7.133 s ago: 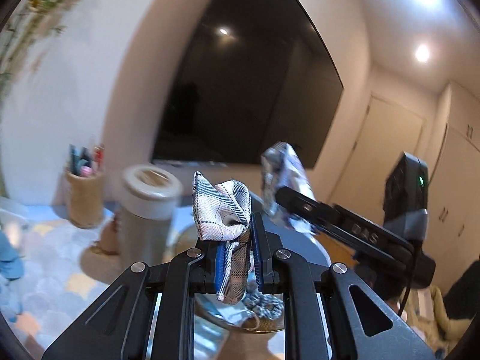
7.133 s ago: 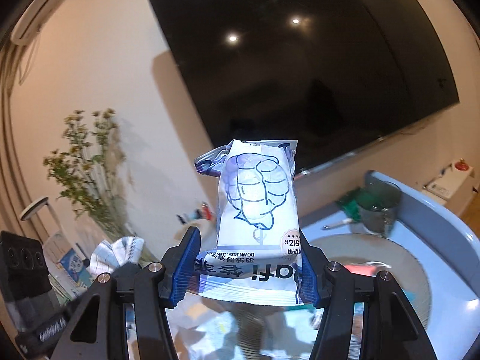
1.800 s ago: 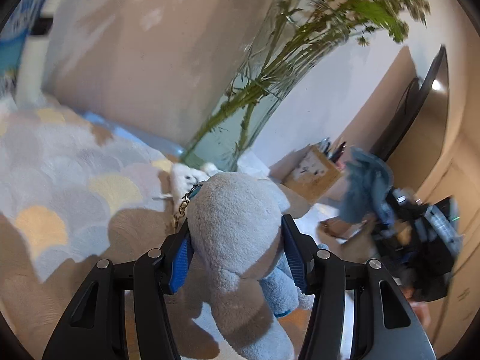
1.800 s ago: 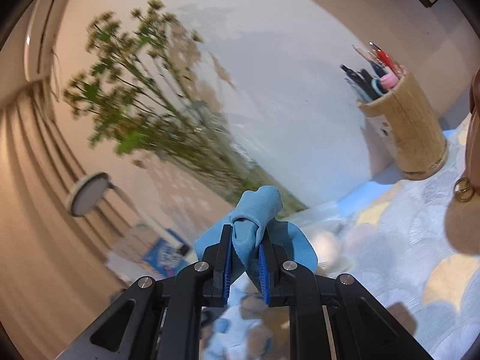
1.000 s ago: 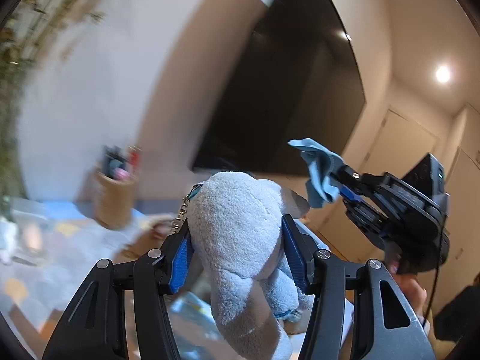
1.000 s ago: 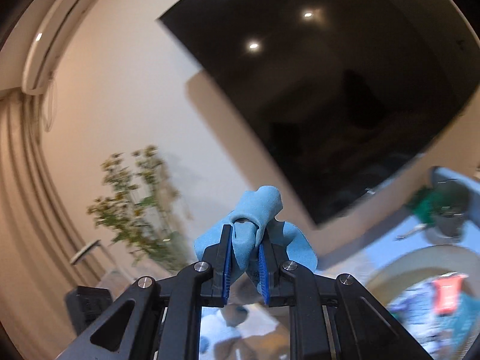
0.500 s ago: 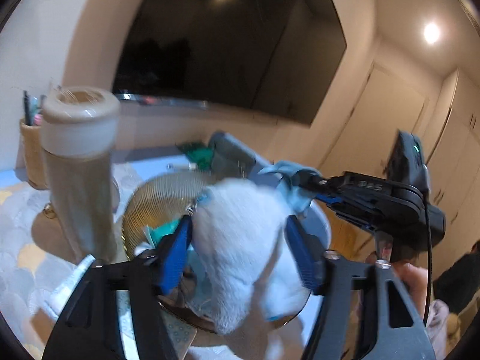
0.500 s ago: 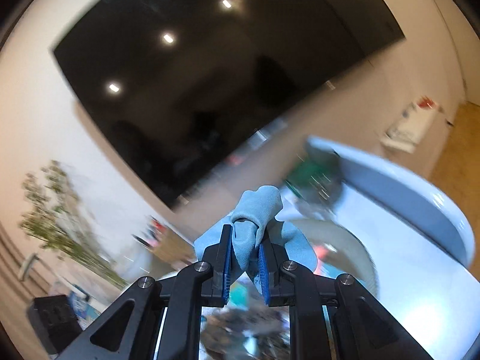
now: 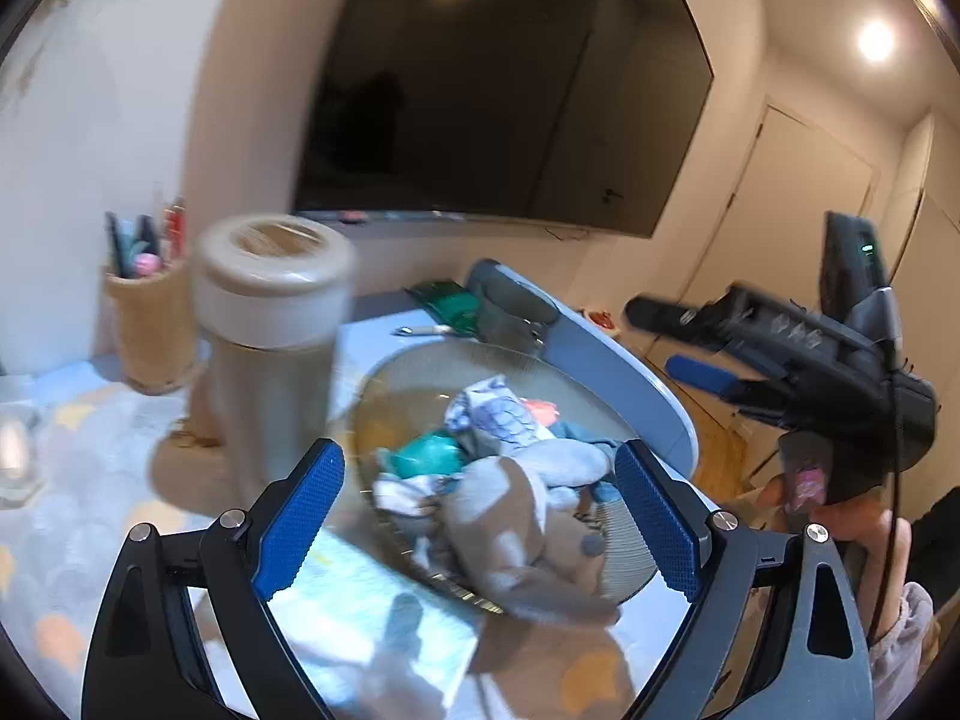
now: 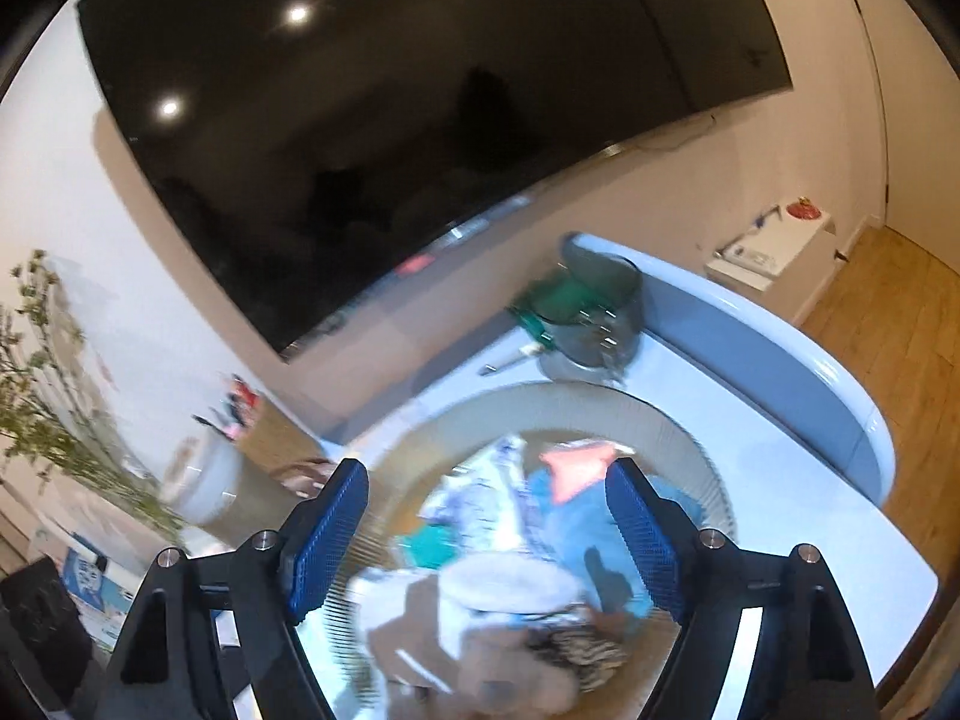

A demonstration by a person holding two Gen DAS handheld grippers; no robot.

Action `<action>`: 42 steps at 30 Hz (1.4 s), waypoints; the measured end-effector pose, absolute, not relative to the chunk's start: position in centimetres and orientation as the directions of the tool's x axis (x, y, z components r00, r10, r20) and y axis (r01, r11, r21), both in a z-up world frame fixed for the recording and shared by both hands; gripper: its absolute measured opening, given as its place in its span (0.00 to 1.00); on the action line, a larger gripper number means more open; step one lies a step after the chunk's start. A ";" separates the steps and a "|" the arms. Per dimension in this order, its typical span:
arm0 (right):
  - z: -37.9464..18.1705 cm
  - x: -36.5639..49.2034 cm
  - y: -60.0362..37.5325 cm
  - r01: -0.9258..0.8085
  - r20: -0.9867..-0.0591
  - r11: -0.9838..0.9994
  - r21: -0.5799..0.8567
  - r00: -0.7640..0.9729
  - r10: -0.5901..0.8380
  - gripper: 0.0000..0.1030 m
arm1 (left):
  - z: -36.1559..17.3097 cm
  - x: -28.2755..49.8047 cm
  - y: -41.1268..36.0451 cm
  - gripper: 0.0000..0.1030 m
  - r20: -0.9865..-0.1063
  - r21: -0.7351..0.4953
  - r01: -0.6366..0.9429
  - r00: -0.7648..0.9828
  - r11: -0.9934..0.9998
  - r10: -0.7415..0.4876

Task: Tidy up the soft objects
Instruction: 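Carry the plush and blue cloth to the glass tray and release both, then move both open tools back toward the bed, then grasp the white plush bear with the left tool while the right tool grasps the zip bag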

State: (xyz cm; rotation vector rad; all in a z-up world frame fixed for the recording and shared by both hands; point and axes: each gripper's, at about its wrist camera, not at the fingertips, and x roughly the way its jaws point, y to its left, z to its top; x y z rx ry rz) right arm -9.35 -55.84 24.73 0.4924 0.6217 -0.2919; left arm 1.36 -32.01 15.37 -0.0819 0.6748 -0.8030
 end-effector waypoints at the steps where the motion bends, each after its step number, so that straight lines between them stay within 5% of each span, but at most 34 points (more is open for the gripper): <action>1: 25.4 -9.3 -55.1 0.391 -0.603 0.848 0.358 0.790 -0.110 0.78 | 16.0 1.5 -30.7 0.89 -0.518 -0.314 0.627 0.517 0.713 -0.682; 7: 30.4 -7.4 -46.2 0.176 -0.414 0.893 0.413 0.910 0.012 0.78 | 18.3 4.7 -22.4 0.90 -0.535 -0.235 0.492 0.654 0.838 -0.535; 14: 30.2 -1.6 -33.1 -0.099 -0.370 0.909 0.404 0.891 0.262 0.80 | 17.5 10.2 -9.9 0.95 -0.616 -0.121 0.303 0.724 0.945 -0.311; 22: 20.3 8.6 -22.8 -0.196 -0.480 0.863 0.466 0.763 0.432 0.80 | 10.6 15.5 -0.1 0.96 -0.674 -0.178 0.142 0.704 0.974 -0.226; 29: 12.9 14.7 -20.3 -0.147 -0.591 0.888 0.437 0.697 0.406 0.80 | 6.8 17.7 0.0 0.96 -0.698 -0.148 0.144 0.685 0.978 -0.206; 42: 5.0 16.4 -22.2 -0.118 -0.639 0.876 0.467 0.640 0.427 0.80 | 3.0 18.2 -1.0 0.96 -0.717 -0.118 0.165 0.668 0.979 -0.199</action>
